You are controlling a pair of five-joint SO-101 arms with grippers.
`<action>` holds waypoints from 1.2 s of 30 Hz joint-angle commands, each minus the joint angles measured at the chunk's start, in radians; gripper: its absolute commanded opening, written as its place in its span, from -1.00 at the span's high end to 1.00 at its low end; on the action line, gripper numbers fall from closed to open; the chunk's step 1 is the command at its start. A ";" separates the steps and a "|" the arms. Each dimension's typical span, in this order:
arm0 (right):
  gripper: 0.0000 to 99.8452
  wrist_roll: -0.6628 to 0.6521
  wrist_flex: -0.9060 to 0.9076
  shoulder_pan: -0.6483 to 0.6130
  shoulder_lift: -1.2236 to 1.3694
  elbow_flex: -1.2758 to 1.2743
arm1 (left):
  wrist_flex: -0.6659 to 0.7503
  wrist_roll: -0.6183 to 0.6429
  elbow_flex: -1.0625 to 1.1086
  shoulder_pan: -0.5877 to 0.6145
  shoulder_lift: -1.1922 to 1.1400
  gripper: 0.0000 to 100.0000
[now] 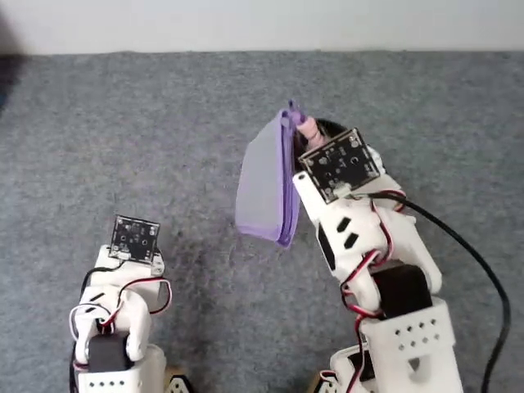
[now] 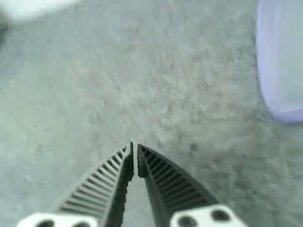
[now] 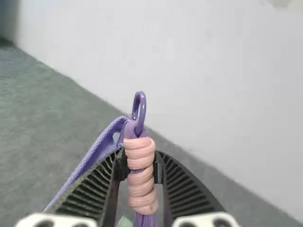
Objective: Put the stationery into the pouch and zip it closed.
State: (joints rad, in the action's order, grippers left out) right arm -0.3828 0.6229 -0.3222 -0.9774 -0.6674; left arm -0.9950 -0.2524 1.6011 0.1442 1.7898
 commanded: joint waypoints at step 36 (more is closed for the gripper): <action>0.98 0.026 0.346 -0.527 0.022 0.006 | -0.638 -0.046 -0.806 0.006 -0.011 0.61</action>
State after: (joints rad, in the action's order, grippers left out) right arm -0.4089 0.8470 -0.8301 -0.9421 -0.6475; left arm -1.5996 -0.2984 0.8554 0.1458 1.7960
